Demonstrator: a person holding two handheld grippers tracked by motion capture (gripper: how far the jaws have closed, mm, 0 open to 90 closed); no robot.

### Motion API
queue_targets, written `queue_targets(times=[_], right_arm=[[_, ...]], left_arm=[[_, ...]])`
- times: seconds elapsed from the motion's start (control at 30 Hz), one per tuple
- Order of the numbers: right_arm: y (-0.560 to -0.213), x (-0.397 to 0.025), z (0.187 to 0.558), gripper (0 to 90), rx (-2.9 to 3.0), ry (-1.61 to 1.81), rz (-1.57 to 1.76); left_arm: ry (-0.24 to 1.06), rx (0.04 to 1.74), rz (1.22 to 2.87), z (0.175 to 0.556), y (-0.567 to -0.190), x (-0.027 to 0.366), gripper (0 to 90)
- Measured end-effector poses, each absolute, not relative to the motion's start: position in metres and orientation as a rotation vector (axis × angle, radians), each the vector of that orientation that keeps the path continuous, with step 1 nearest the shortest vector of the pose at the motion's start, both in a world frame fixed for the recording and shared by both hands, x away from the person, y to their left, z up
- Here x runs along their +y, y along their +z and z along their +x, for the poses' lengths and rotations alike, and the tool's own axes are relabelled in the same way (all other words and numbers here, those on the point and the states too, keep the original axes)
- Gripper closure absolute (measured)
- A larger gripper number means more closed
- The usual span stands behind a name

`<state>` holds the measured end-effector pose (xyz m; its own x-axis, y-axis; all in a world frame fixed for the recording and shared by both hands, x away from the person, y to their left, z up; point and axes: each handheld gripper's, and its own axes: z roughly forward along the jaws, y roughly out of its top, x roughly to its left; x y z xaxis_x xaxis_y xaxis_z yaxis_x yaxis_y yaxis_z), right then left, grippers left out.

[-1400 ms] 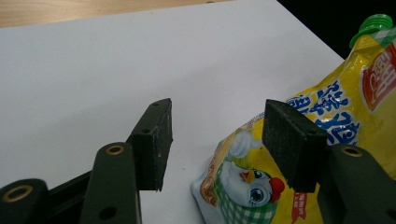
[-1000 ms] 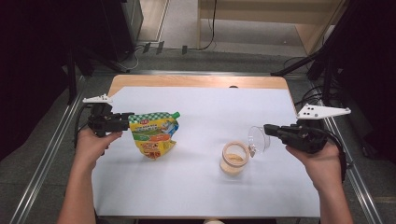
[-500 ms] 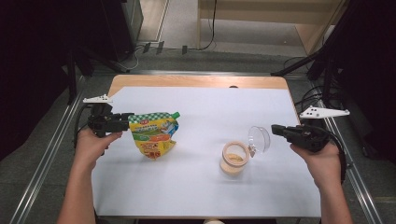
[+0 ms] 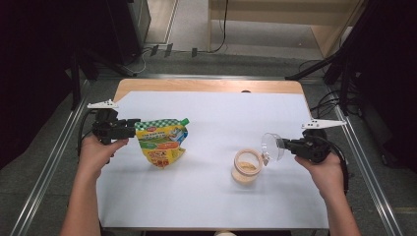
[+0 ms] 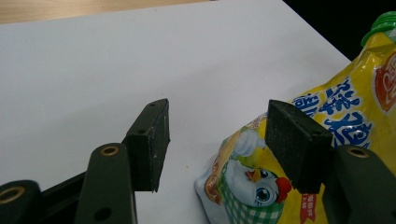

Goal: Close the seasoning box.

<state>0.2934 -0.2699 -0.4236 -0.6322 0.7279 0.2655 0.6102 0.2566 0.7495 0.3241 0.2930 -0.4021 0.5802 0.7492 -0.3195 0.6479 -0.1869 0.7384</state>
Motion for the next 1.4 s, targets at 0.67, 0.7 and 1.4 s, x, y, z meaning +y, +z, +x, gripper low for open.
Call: queue_targets(times=[0.67,0.7,1.4], right_arm=[[-0.424,-0.247,0.290,90.0,2.442,1.365,1.204],[-0.423,-0.246,0.290,90.0,2.445,1.373,1.203],[-0.429,-0.247,0.291,66.1,2.428,1.410,1.159]], left_arm=[[0.168,1.168,1.882,0.324,-0.404,0.301,41.4],[0.166,1.169,1.884,0.324,-0.404,0.301,41.4],[0.178,1.174,1.902,0.325,-0.408,0.298,39.9]])
